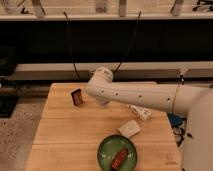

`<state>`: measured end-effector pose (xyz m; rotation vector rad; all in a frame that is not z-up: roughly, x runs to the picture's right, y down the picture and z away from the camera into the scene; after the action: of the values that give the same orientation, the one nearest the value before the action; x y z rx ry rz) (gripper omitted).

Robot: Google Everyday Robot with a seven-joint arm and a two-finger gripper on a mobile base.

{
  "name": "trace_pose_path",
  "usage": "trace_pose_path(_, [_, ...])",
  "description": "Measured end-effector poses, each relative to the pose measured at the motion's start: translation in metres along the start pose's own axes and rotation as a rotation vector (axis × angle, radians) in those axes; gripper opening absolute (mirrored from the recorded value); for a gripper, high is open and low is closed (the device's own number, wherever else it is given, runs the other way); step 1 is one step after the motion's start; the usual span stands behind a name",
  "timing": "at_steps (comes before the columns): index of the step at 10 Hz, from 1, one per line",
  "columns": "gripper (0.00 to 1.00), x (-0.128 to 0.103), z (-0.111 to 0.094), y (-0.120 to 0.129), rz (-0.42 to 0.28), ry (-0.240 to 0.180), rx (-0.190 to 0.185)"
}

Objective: Knock the eraser over

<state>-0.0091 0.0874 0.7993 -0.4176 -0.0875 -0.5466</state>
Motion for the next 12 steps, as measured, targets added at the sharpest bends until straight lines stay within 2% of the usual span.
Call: trace_pose_path(12, [0.03,-0.031,0.019,-0.026,-0.074,-0.030,0.049])
